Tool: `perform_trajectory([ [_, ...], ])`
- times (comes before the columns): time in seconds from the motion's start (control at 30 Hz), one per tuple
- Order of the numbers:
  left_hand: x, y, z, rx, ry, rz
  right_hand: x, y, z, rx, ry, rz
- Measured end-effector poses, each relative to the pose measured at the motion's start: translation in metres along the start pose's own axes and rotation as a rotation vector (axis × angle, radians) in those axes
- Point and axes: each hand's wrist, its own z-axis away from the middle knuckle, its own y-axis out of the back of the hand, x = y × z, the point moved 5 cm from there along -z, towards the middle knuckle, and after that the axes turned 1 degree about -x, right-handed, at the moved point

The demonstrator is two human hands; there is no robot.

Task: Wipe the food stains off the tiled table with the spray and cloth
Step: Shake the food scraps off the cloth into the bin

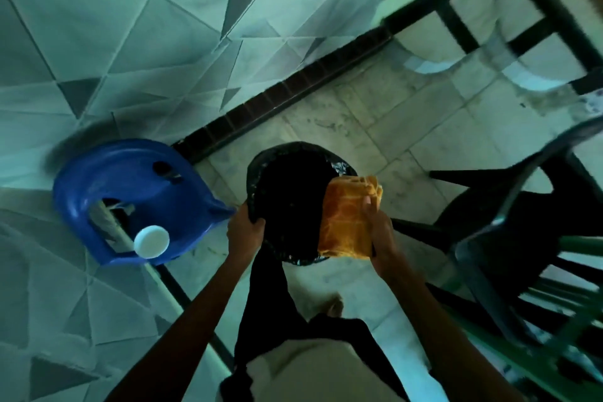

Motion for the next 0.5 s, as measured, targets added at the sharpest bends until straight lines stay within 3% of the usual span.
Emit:
perform_trajectory([
  [0.3, -0.001, -0.085, 0.192, -0.154, -0.122, -0.099, 0.073, 0.166, 0.168, -0.033, 0.189, -0.155],
  [0.5, -0.006, -0.150, 0.286, -0.287, -0.168, -0.123, 0.141, 0.263, 0.241, 0.107, 0.194, -0.313],
])
